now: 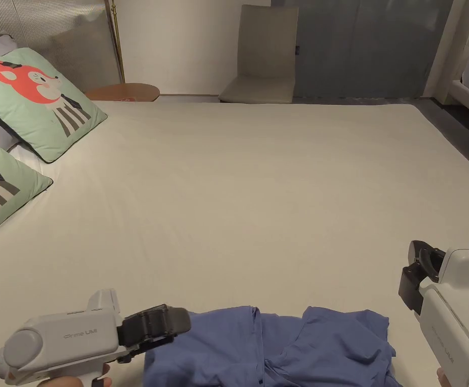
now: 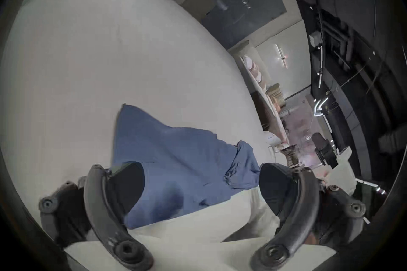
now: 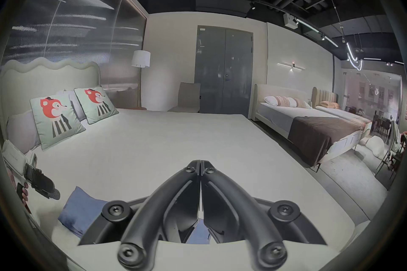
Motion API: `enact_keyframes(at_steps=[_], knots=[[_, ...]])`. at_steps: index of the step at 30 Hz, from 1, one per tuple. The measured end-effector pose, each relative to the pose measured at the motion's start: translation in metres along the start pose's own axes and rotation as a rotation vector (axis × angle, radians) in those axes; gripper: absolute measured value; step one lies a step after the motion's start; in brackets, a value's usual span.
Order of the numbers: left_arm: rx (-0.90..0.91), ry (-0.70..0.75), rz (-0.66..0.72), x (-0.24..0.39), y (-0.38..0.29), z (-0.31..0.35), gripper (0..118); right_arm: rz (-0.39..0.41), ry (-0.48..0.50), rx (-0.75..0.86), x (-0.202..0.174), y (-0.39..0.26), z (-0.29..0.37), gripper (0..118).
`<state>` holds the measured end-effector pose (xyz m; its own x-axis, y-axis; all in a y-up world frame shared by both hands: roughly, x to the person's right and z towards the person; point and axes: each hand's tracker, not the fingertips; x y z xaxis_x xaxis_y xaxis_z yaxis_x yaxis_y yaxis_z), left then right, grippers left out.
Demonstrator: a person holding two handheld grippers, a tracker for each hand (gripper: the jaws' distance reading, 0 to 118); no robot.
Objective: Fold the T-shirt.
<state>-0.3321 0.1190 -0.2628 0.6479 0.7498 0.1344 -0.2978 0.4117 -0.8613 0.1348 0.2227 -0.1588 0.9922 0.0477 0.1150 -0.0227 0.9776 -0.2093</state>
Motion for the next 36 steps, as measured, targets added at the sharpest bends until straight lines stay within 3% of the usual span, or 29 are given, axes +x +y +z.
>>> enact_keyframes(at_steps=[4, 10, 12, 14, 18, 20, 21, 27, 36], knots=[[-0.029, -0.017, 0.12, -0.042, 0.007, -0.003, 105, 0.006, 0.003, -0.013, -0.002, 0.001, -0.001, 1], [-0.071, 0.004, 0.139, -0.077, 0.006, -0.023, 103, 0.012, -0.002, -0.023, -0.004, 0.001, -0.004, 1], [-0.066, 0.013, 0.145, -0.048, -0.003, -0.023, 89, 0.018, -0.003, -0.029, -0.005, 0.0, -0.006, 1], [-0.05, 0.018, 0.146, -0.044, -0.006, -0.029, 59, 0.021, -0.004, -0.035, -0.006, 0.0, -0.007, 1], [-0.046, 0.06, 0.088, -0.045, -0.009, -0.036, 46, 0.015, -0.005, -0.043, -0.006, -0.001, -0.009, 1], [-0.033, 0.106, 0.057, -0.037, -0.011, -0.034, 14, 0.011, -0.002, -0.045, -0.006, -0.001, -0.01, 1], [-0.033, 0.098, 0.046, -0.035, -0.012, -0.033, 9, 0.01, 0.0, -0.046, -0.006, 0.0, -0.01, 1], [-0.017, 0.124, -0.041, -0.013, -0.013, -0.009, 7, 0.008, 0.015, -0.036, -0.008, 0.004, -0.009, 1], [0.049, 0.317, -0.099, -0.038, 0.014, 0.061, 7, -0.001, 0.039, -0.019, -0.009, 0.006, -0.006, 1]])
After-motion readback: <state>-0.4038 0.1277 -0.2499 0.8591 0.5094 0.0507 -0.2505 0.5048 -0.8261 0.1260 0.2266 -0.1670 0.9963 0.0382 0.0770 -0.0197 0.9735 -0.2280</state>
